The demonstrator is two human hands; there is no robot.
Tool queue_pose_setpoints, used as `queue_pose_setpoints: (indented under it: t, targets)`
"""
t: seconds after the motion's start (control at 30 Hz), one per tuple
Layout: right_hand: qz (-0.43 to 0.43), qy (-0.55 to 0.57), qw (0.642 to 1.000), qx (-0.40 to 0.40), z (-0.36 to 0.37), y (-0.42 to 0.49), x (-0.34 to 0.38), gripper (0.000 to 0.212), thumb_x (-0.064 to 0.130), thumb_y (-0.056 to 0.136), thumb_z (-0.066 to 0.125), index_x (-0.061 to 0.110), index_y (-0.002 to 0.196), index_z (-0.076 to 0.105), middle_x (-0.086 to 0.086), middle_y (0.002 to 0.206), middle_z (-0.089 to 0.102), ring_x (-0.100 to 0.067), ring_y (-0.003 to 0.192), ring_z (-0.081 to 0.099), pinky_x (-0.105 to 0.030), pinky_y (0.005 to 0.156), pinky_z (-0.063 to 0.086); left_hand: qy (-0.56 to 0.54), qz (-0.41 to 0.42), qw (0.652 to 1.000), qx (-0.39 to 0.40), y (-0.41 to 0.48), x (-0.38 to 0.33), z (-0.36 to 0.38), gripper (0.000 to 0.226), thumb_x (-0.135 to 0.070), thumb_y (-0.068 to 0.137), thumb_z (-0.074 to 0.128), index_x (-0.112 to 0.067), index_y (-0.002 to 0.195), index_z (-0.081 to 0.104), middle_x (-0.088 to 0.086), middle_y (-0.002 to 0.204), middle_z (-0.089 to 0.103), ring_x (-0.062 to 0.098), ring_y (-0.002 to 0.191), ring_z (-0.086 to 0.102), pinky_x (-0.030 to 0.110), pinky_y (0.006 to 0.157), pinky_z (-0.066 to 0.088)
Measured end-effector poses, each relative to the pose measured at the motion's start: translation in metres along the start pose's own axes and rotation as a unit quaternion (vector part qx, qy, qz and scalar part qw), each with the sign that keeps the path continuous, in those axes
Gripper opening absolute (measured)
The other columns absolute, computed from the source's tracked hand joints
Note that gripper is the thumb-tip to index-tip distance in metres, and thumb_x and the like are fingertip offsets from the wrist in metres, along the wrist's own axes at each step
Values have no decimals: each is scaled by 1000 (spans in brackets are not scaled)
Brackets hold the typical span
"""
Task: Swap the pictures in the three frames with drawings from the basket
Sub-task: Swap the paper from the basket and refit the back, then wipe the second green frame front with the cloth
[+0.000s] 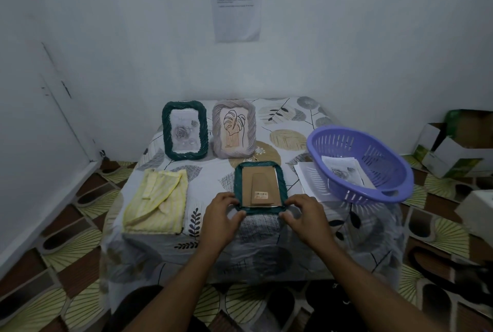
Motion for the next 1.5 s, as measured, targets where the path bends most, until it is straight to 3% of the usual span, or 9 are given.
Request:
queue_pose_setpoints:
  t: [0.27,0.47,0.8,1.0,1.13,1.27,1.4,1.43,1.5]
  targets:
    - [59,60,996,-4,5,4,1,29,26,71,83,18,96,71,3,98,66,-18,97,58,-38,87,49,-18,11,1000,13,2,2,2,24,-24,80,74,-13,101,71,1,118,54,16,108,53,27,92,43]
    - [59,67,996,18,4,5,1,25,27,71,83,26,93,71,7,100,64,-17,100,57,-42,91,47,-20,23,999,24,3,5,0,24,-29,79,73,-16,99,72,1,115,54,17,105,54,32,89,47]
    - [56,59,996,44,0,7,4,25,31,74,80,32,96,69,9,104,64,-17,103,56,-44,93,47,-21,11,999,36,5,2,-2,26,-34,77,70,-18,97,71,-1,113,53,12,103,53,25,87,42]
    - [63,44,997,-4,-2,29,12,26,8,91,52,13,112,65,-9,108,70,-23,99,62,-31,84,50,75,-10,997,5,32,-24,1,24,-34,87,58,-19,105,66,-2,110,55,16,107,44,31,87,35]
    - [114,72,991,2,-2,46,18,31,3,95,41,14,119,58,-14,111,67,-27,99,62,-35,81,51,16,-56,996,65,62,-44,19,38,-39,90,54,-15,118,60,7,120,59,22,112,49,37,96,43]
    - [187,199,962,-1,-6,57,27,33,-2,92,37,18,110,57,-6,103,66,-23,92,63,-38,79,54,74,-124,983,116,80,-59,35,70,-65,81,46,-18,131,49,12,134,53,31,121,47,47,99,43]
    - [204,405,891,-27,-19,62,46,18,3,93,46,17,100,57,-8,103,68,-18,92,65,-35,77,53,90,-176,971,132,85,-76,29,107,-90,59,40,-20,140,36,11,145,39,36,131,35,54,104,36]
    - [200,445,872,-19,-24,64,52,15,4,92,51,15,101,57,-9,102,69,-18,90,65,-32,73,51,48,-185,974,122,86,-77,23,106,-87,55,47,-20,138,38,10,142,43,34,129,39,53,103,38]
    - [182,490,853,1,-32,68,62,15,4,92,51,15,100,56,-10,102,71,-18,91,66,-29,73,49,-96,-199,971,88,87,-77,10,80,-68,63,64,-20,125,48,5,127,56,26,115,53,44,95,47]
Point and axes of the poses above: each hand's wrist, its own y-axis towards the middle knuckle, its own z-axis out of the palm, x = y × z, the point moved 1 cm from there along y, towards the middle knuckle
